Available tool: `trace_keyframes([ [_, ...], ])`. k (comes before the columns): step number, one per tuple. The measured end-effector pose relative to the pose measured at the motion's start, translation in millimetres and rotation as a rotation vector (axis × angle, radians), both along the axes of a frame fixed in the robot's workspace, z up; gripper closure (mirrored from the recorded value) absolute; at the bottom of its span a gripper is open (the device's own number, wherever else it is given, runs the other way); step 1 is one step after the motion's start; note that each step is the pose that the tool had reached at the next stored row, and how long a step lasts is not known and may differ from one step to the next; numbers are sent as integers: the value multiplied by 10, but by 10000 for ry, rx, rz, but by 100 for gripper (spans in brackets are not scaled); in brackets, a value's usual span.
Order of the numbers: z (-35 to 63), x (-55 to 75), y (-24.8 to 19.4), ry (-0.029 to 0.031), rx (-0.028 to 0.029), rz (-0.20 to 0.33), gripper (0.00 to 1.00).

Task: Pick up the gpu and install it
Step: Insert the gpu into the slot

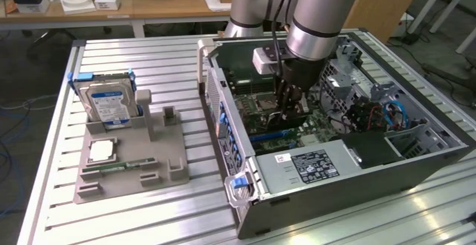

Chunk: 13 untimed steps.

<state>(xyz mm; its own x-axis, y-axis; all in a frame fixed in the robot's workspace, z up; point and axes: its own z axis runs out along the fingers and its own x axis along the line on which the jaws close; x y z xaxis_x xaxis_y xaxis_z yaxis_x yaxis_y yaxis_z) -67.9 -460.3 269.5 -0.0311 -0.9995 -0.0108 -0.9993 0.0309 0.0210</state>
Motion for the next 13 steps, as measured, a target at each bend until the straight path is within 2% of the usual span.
trace_keyframes([
  [13, -1, -1, 0, 1, -1, 106, 74],
])
